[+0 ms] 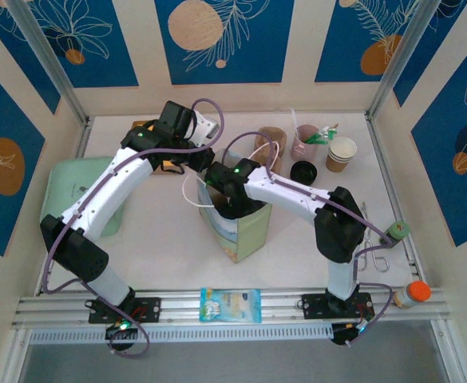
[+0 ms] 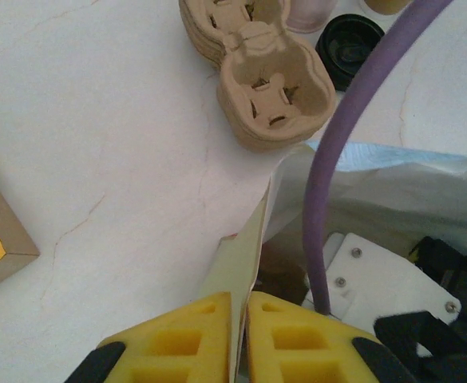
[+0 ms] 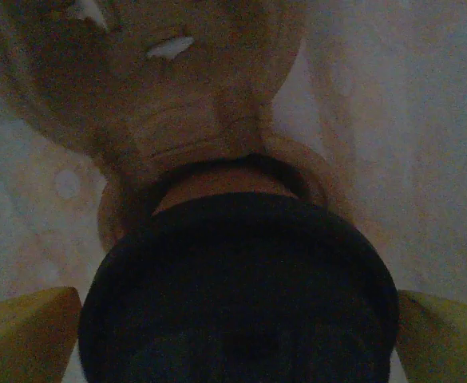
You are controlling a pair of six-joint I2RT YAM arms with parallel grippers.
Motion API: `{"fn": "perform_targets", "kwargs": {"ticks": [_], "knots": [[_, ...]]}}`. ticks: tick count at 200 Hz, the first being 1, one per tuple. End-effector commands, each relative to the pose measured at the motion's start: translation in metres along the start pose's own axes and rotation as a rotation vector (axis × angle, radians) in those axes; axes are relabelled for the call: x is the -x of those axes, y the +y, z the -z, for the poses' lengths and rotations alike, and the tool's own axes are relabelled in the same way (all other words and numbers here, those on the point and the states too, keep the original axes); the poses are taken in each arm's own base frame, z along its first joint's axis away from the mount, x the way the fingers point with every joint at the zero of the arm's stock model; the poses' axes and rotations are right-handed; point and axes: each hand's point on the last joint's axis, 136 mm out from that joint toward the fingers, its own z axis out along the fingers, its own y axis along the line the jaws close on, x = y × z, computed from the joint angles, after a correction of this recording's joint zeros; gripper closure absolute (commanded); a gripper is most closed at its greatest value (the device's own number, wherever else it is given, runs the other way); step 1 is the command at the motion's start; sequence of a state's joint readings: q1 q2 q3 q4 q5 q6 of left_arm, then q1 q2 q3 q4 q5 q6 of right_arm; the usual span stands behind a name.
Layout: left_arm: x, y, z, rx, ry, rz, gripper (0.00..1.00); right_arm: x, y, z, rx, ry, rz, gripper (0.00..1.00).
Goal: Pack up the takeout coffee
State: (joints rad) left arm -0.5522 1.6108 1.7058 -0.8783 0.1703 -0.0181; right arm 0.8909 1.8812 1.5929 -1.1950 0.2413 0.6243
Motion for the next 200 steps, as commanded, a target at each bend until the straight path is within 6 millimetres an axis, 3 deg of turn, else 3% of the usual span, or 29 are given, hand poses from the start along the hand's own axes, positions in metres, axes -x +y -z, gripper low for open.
{"fn": "perform_targets", "kwargs": {"ticks": [1, 43, 74, 91, 200], "knots": [[0.004, -0.002, 0.014, 0.011, -0.041, -0.012, 0.85, -0.01, -0.002, 0.027, 0.0, -0.008, 0.026, 0.01], [0.007, -0.002, 0.016, 0.014, -0.054, -0.009, 0.72, -0.012, -0.001, 0.046, 0.003, -0.02, 0.037, 0.01], [0.01, -0.002, 0.02, 0.017, -0.072, -0.004, 0.53, -0.011, -0.001, 0.063, -0.004, -0.037, 0.047, 0.01], [0.01, 0.0, 0.021, 0.025, -0.075, -0.006, 0.48, -0.01, 0.0, 0.072, -0.004, -0.048, 0.052, 0.01], [0.022, -0.008, 0.037, -0.028, -0.123, 0.008, 0.33, -0.009, 0.006, 0.125, -0.005, -0.12, 0.112, 0.01]]}}
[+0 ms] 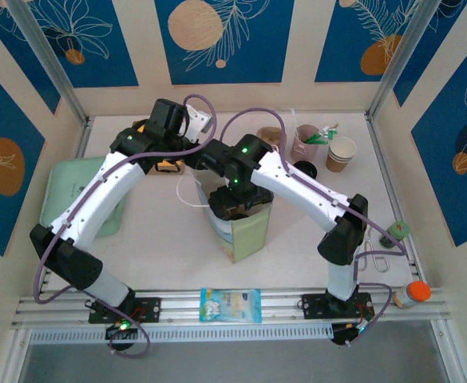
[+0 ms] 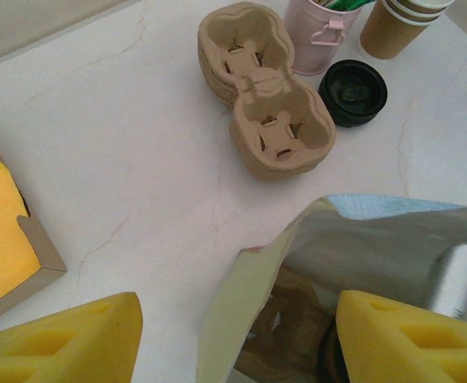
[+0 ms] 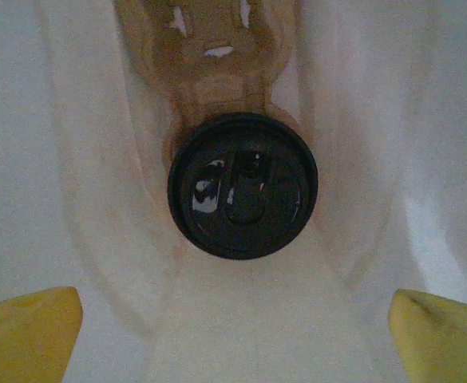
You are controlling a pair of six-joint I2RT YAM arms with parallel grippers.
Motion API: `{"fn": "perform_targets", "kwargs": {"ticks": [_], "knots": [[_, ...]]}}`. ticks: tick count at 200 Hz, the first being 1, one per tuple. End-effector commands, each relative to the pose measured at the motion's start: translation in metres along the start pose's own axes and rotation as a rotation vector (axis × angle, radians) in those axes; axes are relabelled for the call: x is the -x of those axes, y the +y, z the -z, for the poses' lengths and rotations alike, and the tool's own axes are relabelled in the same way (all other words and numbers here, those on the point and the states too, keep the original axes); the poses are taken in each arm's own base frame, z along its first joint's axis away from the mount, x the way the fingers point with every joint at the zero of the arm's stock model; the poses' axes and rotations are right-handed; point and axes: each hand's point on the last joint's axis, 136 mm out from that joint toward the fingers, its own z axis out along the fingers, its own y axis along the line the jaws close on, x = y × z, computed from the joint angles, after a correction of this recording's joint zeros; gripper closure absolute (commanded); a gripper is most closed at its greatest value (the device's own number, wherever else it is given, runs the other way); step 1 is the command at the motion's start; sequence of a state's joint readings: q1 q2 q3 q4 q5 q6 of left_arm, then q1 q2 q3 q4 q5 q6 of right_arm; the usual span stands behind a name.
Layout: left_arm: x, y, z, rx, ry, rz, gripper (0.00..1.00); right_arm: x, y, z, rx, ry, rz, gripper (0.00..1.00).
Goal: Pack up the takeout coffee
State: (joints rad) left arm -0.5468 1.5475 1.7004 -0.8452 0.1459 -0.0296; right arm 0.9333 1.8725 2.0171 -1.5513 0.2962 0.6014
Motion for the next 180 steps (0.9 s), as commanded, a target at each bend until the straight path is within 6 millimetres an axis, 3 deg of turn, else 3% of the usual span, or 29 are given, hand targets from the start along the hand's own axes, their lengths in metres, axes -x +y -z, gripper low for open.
{"fn": "perform_targets", "kwargs": {"ticks": [1, 73, 109, 136, 180], "knots": [[0.009, -0.009, 0.011, -0.057, -0.032, 0.013, 0.33, -0.002, 0.002, 0.017, -0.001, -0.026, 0.049, 0.01], [0.024, -0.009, 0.036, -0.182, -0.149, 0.128, 0.31, -0.001, 0.017, 0.07, 0.132, -0.137, 0.137, 0.01], [0.023, -0.001, 0.042, -0.179, -0.173, 0.156, 0.31, -0.002, 0.012, 0.106, 0.182, -0.252, 0.159, 0.01], [0.017, 0.001, 0.045, -0.172, -0.209, 0.154, 0.31, -0.001, -0.005, 0.123, 0.165, -0.317, 0.134, 0.01], [0.009, -0.008, 0.058, -0.221, -0.312, 0.136, 0.29, 0.007, -0.046, 0.126, 0.104, -0.353, 0.02, 0.01]]}}
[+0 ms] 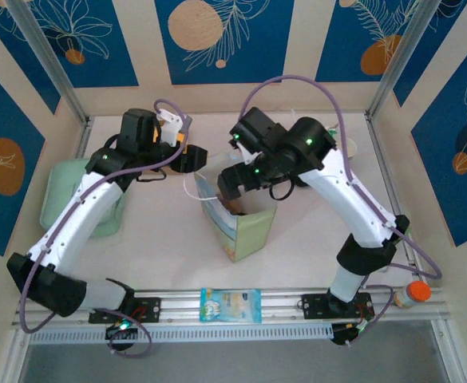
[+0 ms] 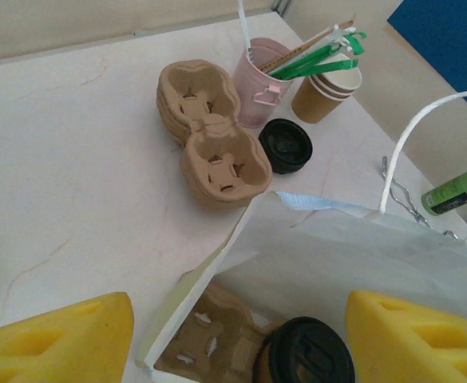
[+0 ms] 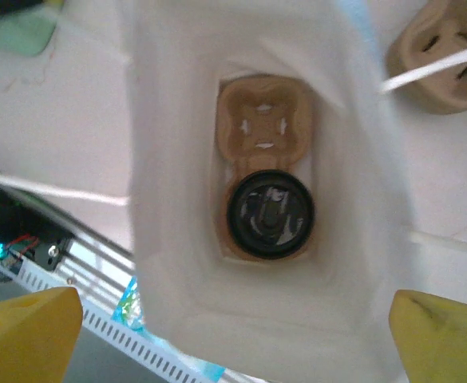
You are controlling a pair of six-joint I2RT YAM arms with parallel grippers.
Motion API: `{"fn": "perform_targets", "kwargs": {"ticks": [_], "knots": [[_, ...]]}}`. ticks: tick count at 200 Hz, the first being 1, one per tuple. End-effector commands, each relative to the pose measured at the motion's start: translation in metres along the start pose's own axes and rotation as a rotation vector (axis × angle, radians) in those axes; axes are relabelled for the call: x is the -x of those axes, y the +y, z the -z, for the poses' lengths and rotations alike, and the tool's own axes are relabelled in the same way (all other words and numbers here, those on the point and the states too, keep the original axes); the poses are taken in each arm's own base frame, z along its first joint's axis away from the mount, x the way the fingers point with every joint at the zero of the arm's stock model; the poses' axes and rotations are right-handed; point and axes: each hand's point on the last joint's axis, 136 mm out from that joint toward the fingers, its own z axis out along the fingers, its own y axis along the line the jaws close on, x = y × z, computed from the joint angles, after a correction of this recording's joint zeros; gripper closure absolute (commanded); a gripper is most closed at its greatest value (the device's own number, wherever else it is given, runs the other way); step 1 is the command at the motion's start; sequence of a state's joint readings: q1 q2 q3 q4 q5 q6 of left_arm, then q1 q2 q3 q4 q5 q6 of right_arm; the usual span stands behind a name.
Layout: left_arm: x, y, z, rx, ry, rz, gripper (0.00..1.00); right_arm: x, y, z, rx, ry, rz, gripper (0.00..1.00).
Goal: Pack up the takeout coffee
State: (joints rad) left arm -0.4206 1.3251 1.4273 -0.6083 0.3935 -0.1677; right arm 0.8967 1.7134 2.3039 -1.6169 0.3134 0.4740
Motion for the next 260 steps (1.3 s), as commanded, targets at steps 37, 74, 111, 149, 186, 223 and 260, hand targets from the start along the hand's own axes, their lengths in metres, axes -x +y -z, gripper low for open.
{"fn": "perform_targets", "kwargs": {"ticks": [37, 74, 111, 149, 186, 223, 260], "knots": [[0.01, -0.012, 0.027, -0.041, -0.161, -0.017, 0.28, 0.001, -0.049, 0.009, -0.085, -0.044, -0.13, 0.01], [0.0, -0.004, 0.034, 0.011, -0.167, -0.004, 0.27, 0.007, -0.062, 0.023, -0.129, -0.184, -0.101, 0.01], [-0.01, 0.005, 0.04, 0.064, -0.158, 0.008, 0.27, 0.003, -0.06, 0.046, -0.02, -0.198, -0.127, 0.01], [-0.016, 0.007, 0.048, 0.083, -0.185, 0.031, 0.27, 0.006, -0.082, 0.059, -0.061, -0.255, -0.152, 0.01], [-0.012, 0.005, 0.059, 0.084, -0.23, 0.047, 0.27, 0.011, -0.117, 0.056, -0.081, -0.283, -0.262, 0.01], [0.006, -0.002, 0.073, -0.083, -0.323, 0.215, 0.23, 0.012, -0.163, 0.037, -0.111, -0.276, -0.427, 0.0], [0.006, 0.03, 0.077, -0.01, -0.338, 0.324, 0.24, 0.016, -0.204, 0.017, -0.13, -0.258, -0.546, 0.07]]}}
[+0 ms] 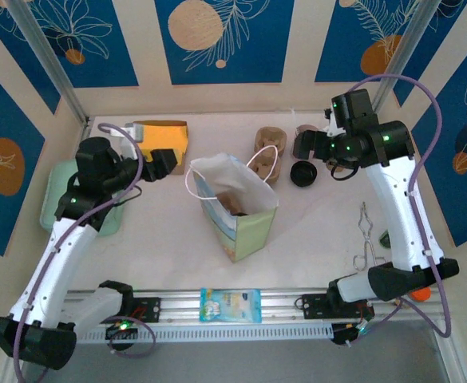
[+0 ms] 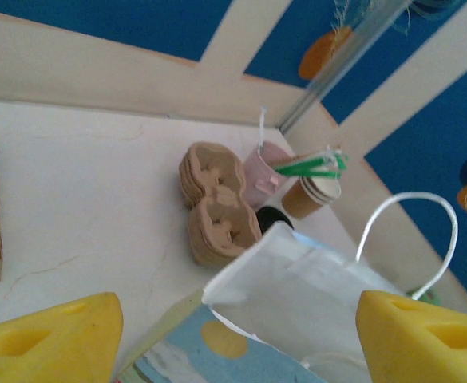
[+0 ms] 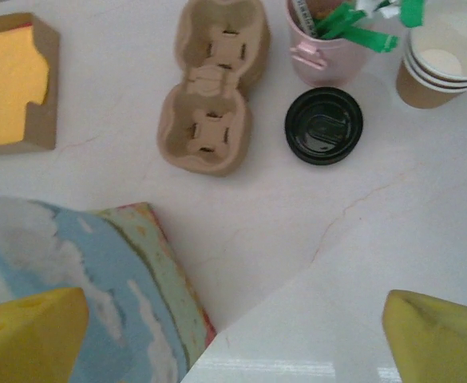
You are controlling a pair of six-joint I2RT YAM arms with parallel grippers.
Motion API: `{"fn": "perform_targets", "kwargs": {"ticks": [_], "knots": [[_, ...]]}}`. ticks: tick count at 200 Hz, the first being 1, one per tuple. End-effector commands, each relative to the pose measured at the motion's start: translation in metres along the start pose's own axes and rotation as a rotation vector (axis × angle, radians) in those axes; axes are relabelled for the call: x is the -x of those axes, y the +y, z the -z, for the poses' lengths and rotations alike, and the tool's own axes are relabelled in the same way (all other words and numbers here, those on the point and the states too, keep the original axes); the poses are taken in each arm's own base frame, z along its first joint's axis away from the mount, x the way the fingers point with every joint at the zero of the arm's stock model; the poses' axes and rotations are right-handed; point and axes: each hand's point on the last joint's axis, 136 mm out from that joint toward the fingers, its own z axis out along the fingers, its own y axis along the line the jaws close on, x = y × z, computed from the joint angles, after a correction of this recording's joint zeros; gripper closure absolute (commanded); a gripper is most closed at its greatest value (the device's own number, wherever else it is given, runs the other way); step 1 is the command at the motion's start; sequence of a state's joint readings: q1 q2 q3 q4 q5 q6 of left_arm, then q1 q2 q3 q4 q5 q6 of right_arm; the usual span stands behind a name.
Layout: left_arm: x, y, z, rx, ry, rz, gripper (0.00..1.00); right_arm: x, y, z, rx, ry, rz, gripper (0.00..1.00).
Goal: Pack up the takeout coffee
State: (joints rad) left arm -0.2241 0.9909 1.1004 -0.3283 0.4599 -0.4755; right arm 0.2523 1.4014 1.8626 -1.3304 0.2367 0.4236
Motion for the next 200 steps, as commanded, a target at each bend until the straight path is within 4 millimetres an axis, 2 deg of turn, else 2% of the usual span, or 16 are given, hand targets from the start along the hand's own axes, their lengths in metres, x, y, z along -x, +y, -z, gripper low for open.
{"fn": "perform_targets", "kwargs": {"ticks": [1, 45, 59, 106, 165, 200], "knots": [[0.007, 0.001, 0.002, -0.019, -0.018, 0.075, 0.24, 0.013, -0.004, -0.011, 0.043, -0.009, -0.049, 0.08], [-0.013, 0.03, -0.005, 0.039, 0.003, 0.15, 0.24, 0.04, -0.032, -0.033, 0.008, -0.018, -0.134, 0.19], [-0.018, 0.033, -0.006, 0.037, 0.014, 0.155, 0.24, 0.05, -0.045, -0.039, -0.01, -0.024, -0.18, 0.27], [-0.035, 0.041, -0.009, 0.043, 0.046, 0.173, 0.24, 0.082, -0.082, -0.065, -0.045, -0.022, -0.304, 0.43], [-0.045, 0.045, -0.013, 0.035, 0.068, 0.177, 0.24, 0.121, -0.11, -0.094, -0.126, -0.025, -0.355, 0.57], [-0.046, 0.046, -0.014, 0.035, 0.072, 0.175, 0.24, 0.131, -0.112, -0.116, -0.137, 0.006, -0.352, 0.6]]}}
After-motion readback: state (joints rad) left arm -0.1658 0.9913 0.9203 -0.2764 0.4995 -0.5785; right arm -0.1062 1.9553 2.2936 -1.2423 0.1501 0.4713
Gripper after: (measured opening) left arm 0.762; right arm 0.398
